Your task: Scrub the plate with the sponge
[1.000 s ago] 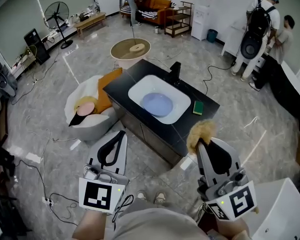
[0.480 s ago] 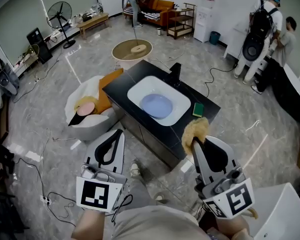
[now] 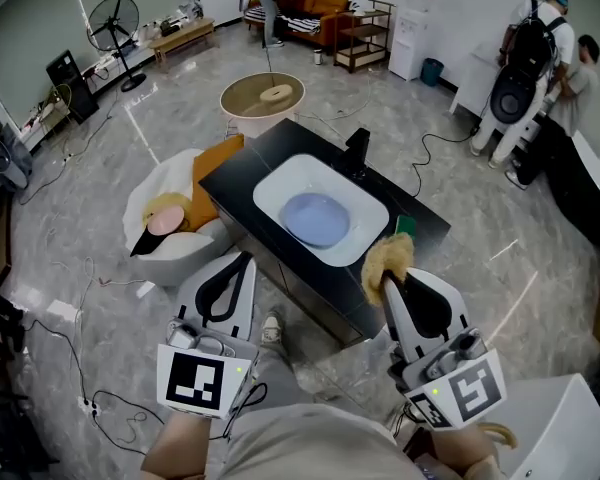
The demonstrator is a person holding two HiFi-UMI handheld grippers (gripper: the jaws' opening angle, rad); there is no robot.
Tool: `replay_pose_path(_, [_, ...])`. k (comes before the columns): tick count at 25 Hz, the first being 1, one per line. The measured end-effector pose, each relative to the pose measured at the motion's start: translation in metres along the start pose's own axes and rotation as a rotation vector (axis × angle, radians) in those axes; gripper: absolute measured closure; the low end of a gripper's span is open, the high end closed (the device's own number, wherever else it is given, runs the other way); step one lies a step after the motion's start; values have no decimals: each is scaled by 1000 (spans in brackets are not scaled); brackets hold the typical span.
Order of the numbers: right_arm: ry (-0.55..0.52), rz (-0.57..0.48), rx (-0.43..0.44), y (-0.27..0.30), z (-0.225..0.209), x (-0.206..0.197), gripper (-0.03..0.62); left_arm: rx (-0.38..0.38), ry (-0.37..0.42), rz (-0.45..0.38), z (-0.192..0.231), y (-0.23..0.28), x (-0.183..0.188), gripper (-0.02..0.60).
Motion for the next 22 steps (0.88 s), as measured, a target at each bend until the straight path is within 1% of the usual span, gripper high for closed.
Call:
replay_pose_path(4, [20,47,-17,45,-16,-21,540,-34,-16,55,32,40,-23,561])
replay_pose_path(8, [33,109,-51,98,-36,-42,540,-90,-36,117,72,90,-45,561])
replay_pose_path(12, [52,162,-101,156,-54,-63,540,-174,18,182,117,144,-70,561])
replay_pose_path(18, [84,236,-153,242,-77,-99,540,-280,8,273,176,226,-113,560])
replay_pose_path(22, [106,284,-203,285,-91,-129,540,-373,-12,349,200,278,-149,558])
Point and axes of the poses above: the fingertips, and each gripper's own axes: y forward along the fingers, z to its left, x out of its top, the point moved 6 cm from there along -y, backward along the fingers, and after that the axes turned 3 degrees about -x, right-handed, at the moved point
